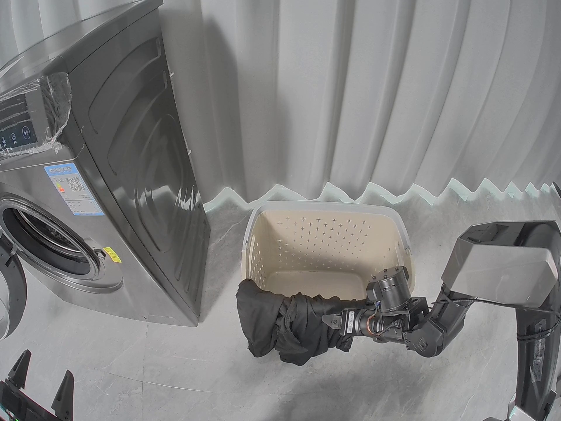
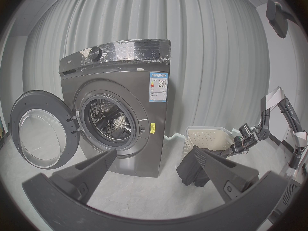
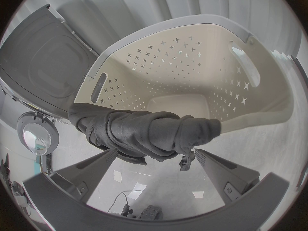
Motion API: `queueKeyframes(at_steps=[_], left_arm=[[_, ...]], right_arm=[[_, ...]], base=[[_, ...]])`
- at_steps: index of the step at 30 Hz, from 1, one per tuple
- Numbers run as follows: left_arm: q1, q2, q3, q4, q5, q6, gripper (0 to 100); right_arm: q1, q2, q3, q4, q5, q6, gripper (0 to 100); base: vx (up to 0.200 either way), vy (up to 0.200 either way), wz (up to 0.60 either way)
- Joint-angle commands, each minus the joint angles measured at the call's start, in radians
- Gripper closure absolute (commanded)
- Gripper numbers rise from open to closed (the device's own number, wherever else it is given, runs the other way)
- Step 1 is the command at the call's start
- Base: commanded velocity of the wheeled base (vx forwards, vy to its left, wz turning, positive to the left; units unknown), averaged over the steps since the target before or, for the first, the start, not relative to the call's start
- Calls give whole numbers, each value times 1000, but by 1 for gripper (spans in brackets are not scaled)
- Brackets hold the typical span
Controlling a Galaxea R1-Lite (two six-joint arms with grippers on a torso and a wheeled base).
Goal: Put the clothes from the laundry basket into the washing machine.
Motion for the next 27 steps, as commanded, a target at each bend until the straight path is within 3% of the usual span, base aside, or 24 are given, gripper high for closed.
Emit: queueKeyframes(at_steps=[1,27], left_arm=[[0,-13,16,0,1,0,0],[0,-13,16,0,2,0,0]], right_arm=[[7,31,-32,-7,1,0,0],[9,109,-121,-47,-2,-3,0]], base=[[0,0,0],[0,0,0]])
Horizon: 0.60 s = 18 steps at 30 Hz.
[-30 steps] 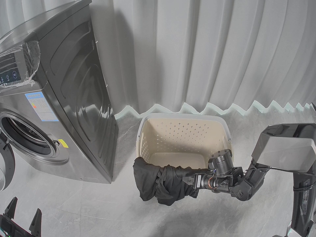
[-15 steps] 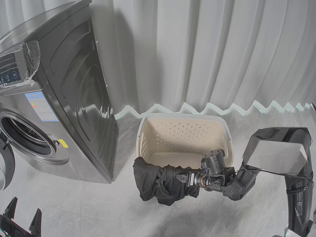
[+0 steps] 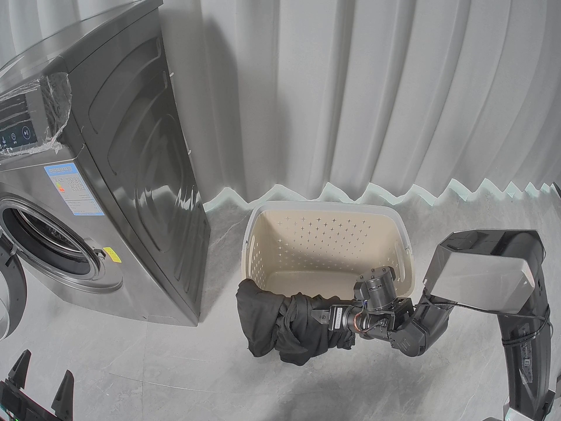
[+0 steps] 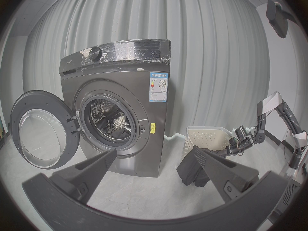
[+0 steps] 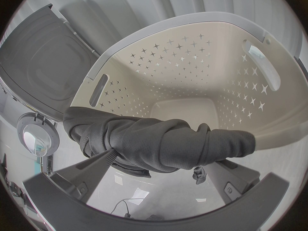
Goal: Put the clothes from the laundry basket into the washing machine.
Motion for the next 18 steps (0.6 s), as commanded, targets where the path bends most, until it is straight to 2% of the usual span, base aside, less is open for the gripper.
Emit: queueKeyframes(at_steps=[1,5,9,10,18], left_arm=[[0,-13,16,0,1,0,0],[0,-13,16,0,1,0,0],[0,-13,16,0,1,0,0],[0,-13,16,0,1,0,0],[0,-13,15,0,1,0,0]], right_arm=[[-3,13,-14,-3,-1,0,0],[-4,27,-15,-44,-24,-5,0],[-4,36,-9,-66,-26,-5,0],[-4,36,-6,-67,-26,-5,100],[5,27,2,-69,-26,-3,100]], base=[[0,0,0],[0,0,0],[0,0,0],[0,0,0],[0,0,0]])
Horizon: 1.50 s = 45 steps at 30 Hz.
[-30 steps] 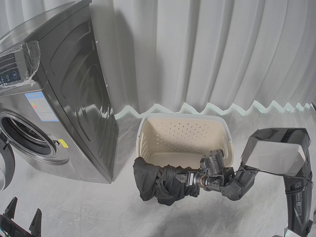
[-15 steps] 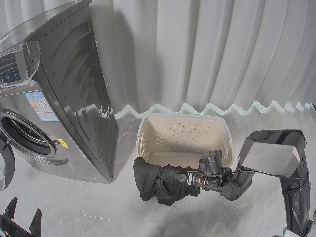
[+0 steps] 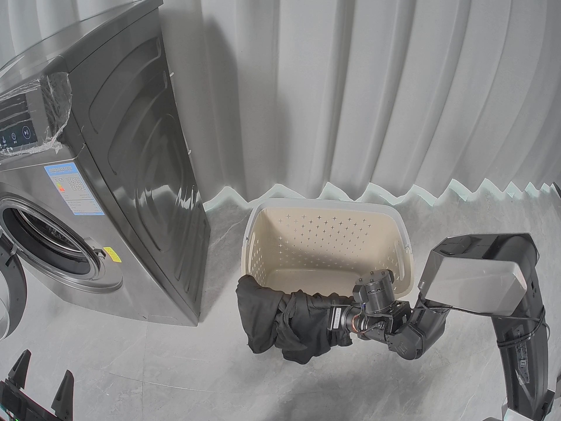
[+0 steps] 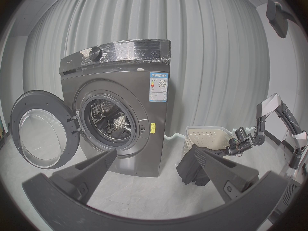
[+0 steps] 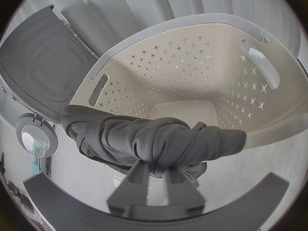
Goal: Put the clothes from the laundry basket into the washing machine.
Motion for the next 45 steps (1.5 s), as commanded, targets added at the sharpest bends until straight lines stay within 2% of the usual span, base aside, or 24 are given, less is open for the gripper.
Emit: queueKeyframes(at_steps=[1,7,12,19,33,36,37,43,45], left_arm=[[0,-13,16,0,0,0,0],[0,-13,16,0,0,0,0],[0,-13,16,0,0,0,0],[0,-13,16,0,0,0,0],[0,-13,15,0,2,0,0],[0,-13,16,0,0,0,0],[0,-13,16,0,2,0,0],[0,-13,16,0,0,0,0],[0,-13,16,0,0,0,0]], right_arm=[[4,-9,4,1,0,0,100],[5,-20,24,-16,0,-3,100],[13,-107,110,-101,7,-29,100],[27,-267,226,-133,13,-30,100],[59,-417,358,-232,14,-35,100],[62,-441,374,-239,13,-52,100],[62,-468,388,-246,11,-78,100],[67,-524,421,-315,4,-127,100],[65,-552,444,-374,0,-172,100]], base=[[0,0,0],[0,0,0],[0,0,0],[0,0,0],[0,0,0],[0,0,0],[0,0,0],[0,0,0],[0,0,0]])
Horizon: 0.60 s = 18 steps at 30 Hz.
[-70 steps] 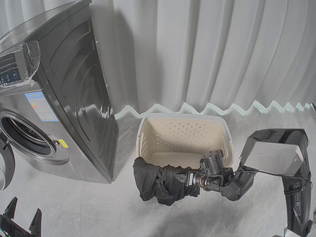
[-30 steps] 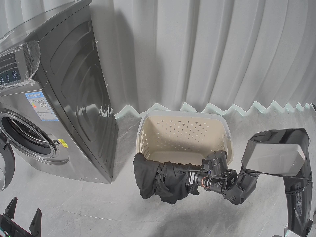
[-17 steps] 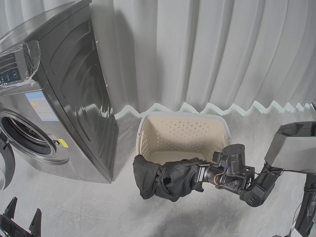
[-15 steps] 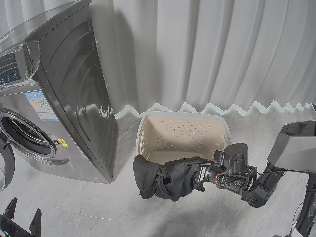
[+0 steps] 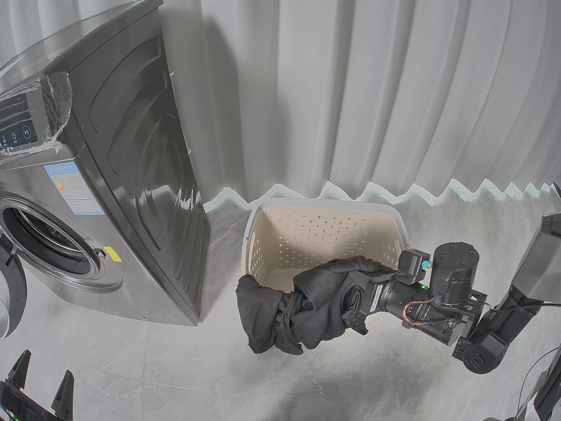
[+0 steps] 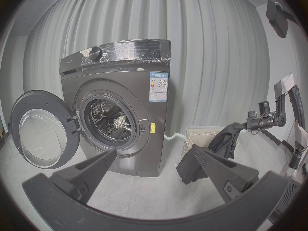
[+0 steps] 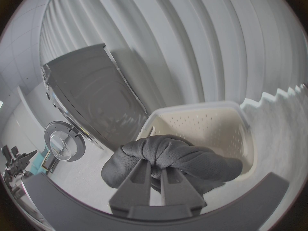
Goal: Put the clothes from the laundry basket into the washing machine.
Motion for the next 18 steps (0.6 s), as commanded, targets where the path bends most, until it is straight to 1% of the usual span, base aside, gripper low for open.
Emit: queueKeyframes(at_steps=[1,3,9,11,12,13,14,16,18], left_arm=[[0,-13,16,0,1,0,0],[0,-13,16,0,-1,0,0],[0,-13,15,0,-1,-2,0],[0,-13,15,0,-1,-2,0],[0,-13,16,0,-1,-2,0],[0,-13,16,0,-1,-2,0],[0,-13,15,0,-1,-2,0],[0,-13,16,0,-1,-2,0],[0,-13,15,0,-2,-2,0]], right_arm=[[-3,-80,40,-53,-4,-48,100],[-10,-101,49,-65,-4,-73,100],[-39,-169,47,-65,-4,-122,100],[-42,-175,44,-65,-5,-128,100],[-68,-205,34,-65,-5,-171,100],[-88,-230,28,-53,-8,-199,100],[-96,-239,26,-50,-11,-210,100],[-110,-271,18,-39,-39,-234,100],[-110,-296,17,-22,-67,-240,100]], base=[[0,0,0],[0,0,0],[0,0,0],[0,0,0],[0,0,0],[0,0,0],[0,0,0],[0,0,0],[0,0,0]])
